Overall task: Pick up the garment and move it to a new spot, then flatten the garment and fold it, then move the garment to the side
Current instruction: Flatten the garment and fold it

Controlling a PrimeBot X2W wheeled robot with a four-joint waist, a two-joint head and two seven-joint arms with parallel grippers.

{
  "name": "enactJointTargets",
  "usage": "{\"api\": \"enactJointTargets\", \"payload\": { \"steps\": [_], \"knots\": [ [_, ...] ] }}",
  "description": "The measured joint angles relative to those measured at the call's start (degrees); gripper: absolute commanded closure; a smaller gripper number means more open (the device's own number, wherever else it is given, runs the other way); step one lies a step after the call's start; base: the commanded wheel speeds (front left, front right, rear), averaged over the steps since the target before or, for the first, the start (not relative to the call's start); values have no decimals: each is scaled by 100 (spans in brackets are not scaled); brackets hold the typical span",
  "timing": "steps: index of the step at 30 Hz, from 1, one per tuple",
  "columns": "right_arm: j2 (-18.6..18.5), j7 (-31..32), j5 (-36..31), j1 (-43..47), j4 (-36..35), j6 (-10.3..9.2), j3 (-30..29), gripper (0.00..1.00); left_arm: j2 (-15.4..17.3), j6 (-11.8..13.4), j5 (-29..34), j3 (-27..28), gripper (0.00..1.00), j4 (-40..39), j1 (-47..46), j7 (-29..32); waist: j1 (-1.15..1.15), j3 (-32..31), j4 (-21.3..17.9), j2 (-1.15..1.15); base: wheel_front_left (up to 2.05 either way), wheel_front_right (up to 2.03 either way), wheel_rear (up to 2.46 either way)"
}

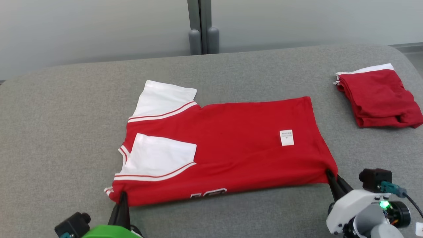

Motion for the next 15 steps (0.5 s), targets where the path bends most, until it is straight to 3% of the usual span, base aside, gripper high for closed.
{"api": "enactJointTargets", "payload": {
  "steps": [6, 7, 8, 9, 10, 11, 15],
  "knots": [
    [-1, 433, 98, 837, -798, 0, -33, 100, 32, 194, -8, -110, 100, -151, 422, 296, 0, 15, -23, 0, 0, 0, 0],
    [-1, 452, 88, 894, -853, 0, -33, 78, 44, 223, -9, -123, 100, -148, 450, 350, 0, 18, -32, 0, 0, 0, 0],
    [0, 456, 87, 938, -904, 0, -40, 65, 73, 225, -7, -153, 100, -146, 489, 415, 0, 17, -41, 0, 0, 0, 0],
    [-1, 458, 84, 979, -949, 0, -52, 0, 99, 232, 9, -162, 99, -156, 509, 431, 0, 13, -44, 0, 0, 0, 0],
    [-1, 458, 62, 1015, -981, 0, -66, 0, 130, 249, 12, -162, 71, -169, 527, 443, 0, 14, -46, 0, 0, 0, 0],
    [-1, 455, 55, 1051, -1004, 0, -97, 0, 177, 265, 34, -160, 0, -194, 549, 483, 0, 19, -47, 0, 0, 0, 0],
    [-3, 416, -13, 1128, -1067, 0, -250, 0, 350, 328, 57, -103, 0, -358, 683, 564, 0, 30, -45, 0, 0, 0, 0]
  ]
}}
